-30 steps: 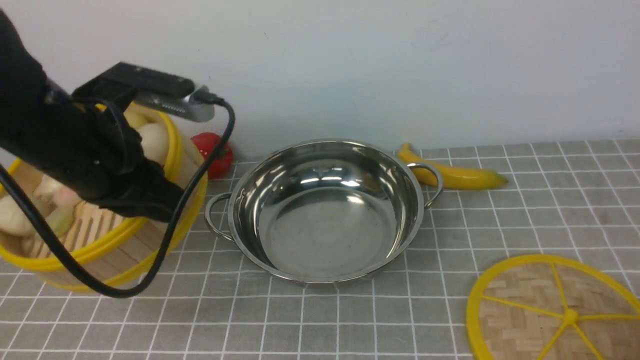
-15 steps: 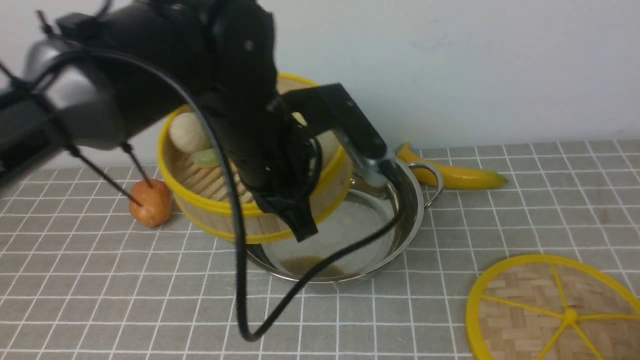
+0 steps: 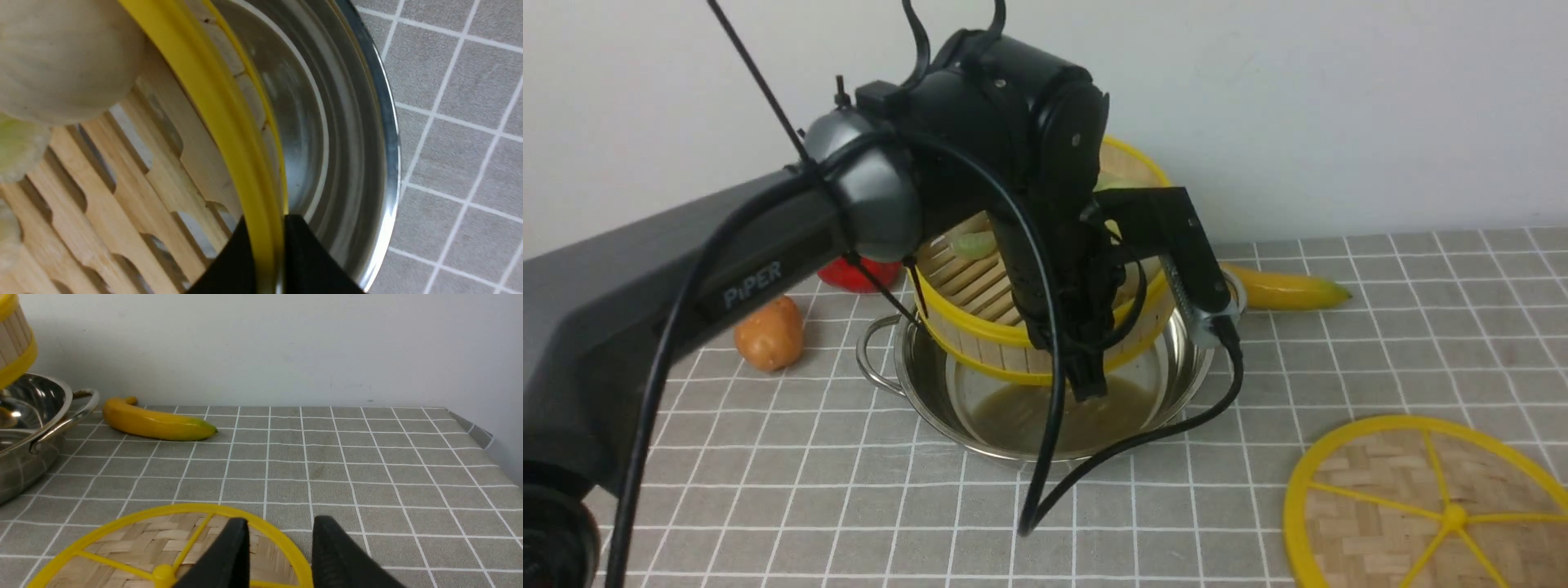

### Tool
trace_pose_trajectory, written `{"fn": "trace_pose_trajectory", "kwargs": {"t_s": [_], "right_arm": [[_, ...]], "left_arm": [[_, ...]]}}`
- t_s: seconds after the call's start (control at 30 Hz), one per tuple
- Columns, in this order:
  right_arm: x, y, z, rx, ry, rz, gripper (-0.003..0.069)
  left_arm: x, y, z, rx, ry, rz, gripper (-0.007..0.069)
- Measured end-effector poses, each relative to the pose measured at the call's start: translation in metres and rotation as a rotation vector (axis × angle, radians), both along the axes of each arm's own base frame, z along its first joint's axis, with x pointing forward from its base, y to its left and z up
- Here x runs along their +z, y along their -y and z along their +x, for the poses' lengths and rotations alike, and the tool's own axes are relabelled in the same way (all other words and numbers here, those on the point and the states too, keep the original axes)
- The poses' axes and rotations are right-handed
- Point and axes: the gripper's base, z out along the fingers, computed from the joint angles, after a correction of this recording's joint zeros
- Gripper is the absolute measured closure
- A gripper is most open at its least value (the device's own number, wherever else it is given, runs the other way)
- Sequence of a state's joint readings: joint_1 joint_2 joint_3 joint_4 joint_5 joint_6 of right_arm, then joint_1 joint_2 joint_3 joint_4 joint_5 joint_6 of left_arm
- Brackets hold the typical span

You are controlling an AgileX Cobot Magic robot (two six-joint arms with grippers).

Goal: Place the steamer in the pot on the grey tablecloth, and put the lid on the steamer.
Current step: 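Place the bamboo steamer basket with dumplings into the steel pot with the left gripper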

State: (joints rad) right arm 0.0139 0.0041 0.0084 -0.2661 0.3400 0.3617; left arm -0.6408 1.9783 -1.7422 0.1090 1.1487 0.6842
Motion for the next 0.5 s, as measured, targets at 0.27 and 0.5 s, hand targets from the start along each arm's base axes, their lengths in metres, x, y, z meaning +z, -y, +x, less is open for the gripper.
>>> {"fn": "trace_pose_trajectory", "kwargs": {"t_s": [0.27, 0.5], "right_arm": [[0.000, 0.000, 0.000, 0.000, 0.000, 0.000, 0.0416], [0.000, 0.000, 0.000, 0.000, 0.000, 0.000, 0.0416]], "left_arm": [[-0.030, 0.004, 0.011, 0.044, -0.044, 0.016, 0.0582], [-0.046, -0.003, 0.022, 0.117, -0.084, 0.005, 0.0585]]}}
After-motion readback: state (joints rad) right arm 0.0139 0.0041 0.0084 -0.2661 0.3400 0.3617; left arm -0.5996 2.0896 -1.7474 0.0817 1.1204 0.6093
